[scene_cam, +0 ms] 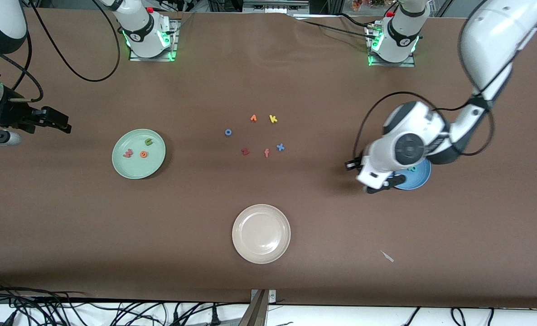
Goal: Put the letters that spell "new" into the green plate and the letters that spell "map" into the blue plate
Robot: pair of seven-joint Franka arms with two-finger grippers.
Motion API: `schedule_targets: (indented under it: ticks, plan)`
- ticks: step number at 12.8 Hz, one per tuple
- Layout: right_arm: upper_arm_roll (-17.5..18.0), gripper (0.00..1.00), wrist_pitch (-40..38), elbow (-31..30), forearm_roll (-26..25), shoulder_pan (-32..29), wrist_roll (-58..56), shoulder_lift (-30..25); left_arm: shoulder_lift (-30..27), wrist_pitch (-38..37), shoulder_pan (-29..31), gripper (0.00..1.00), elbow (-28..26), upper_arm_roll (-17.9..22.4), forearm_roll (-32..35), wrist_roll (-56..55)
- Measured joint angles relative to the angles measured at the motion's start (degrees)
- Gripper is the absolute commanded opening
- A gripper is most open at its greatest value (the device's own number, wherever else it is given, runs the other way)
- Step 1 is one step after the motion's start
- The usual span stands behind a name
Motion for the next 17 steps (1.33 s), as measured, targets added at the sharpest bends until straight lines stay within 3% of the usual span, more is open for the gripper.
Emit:
schedule_targets:
  ticks: [2,5,6,7,8,9,13,17]
  plan:
    - [0.0,1.00,0.0,0.0,0.0,0.0,0.0,0.0,-0.1,-2.9,5.2,0.21,-0.5,-0.3,0.1,8.0]
    - [-0.4,1.00,0.1,0.1,0.1,0.0,0.0,-0.5,0.7,-3.1,7.2,0.24,-2.4,2.2,3.0,14.1]
    - [-0.8,1.00,0.1,0.2,0.1,0.0,0.0,-1.0,1.0,-3.1,7.2,0.33,-2.8,3.4,3.7,15.7]
    - [-1.1,1.00,0.2,0.2,0.2,0.0,0.0,-1.5,1.3,-3.1,7.2,0.59,-3.1,4.6,4.0,17.3]
    - [-1.3,1.00,0.2,0.2,0.4,-0.1,0.0,-2.1,1.4,-3.1,7.2,0.92,-3.1,5.5,4.1,18.4]
    - [-1.4,1.00,0.2,0.2,0.5,0.0,0.0,-2.7,1.5,-3.0,7.2,1.00,-3.0,6.2,4.1,19.2]
    - [-1.4,1.00,-1.1,0.7,0.5,0.0,0.0,-4.7,1.2,-2.9,7.5,1.00,-0.1,6.1,4.1,21.2]
    - [-1.3,1.00,-4.2,3.3,2.7,-1.2,-0.1,-4.3,-0.3,-9.0,7.6,1.00,8.6,2.5,4.1,22.6]
